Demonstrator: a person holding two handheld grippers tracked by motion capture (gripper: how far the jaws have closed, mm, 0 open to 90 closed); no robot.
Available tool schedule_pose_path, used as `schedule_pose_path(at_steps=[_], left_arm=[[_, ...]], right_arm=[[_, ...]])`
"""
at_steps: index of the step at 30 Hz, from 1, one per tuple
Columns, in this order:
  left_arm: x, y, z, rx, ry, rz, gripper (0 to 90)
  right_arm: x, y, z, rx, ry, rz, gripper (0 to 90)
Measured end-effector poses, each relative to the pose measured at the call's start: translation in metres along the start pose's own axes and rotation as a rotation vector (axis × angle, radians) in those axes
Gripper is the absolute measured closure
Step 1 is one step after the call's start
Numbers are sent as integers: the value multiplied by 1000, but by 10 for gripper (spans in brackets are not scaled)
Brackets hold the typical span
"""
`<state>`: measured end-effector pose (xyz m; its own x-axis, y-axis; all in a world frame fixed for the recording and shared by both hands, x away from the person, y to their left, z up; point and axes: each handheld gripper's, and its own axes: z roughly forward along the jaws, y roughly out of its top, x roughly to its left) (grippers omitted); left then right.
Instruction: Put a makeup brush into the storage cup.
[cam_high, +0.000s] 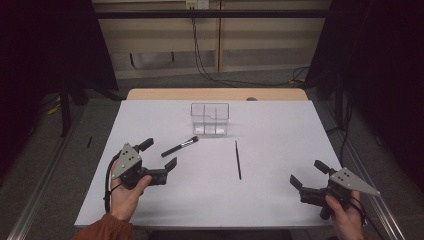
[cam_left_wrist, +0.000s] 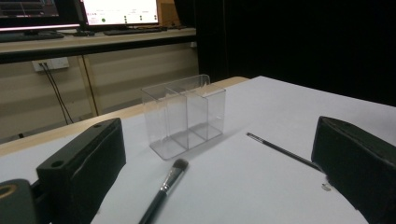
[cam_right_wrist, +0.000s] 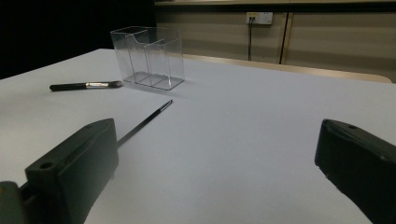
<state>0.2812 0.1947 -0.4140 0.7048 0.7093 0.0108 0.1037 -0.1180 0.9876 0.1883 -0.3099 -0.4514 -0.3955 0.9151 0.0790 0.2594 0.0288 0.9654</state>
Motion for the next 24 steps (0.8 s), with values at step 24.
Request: schedule_pose_path(at_steps=[24], left_arm=[[23,10,39,24,12,-6,27]], right_arm=[[-2,-2,2,9,3,4,0]])
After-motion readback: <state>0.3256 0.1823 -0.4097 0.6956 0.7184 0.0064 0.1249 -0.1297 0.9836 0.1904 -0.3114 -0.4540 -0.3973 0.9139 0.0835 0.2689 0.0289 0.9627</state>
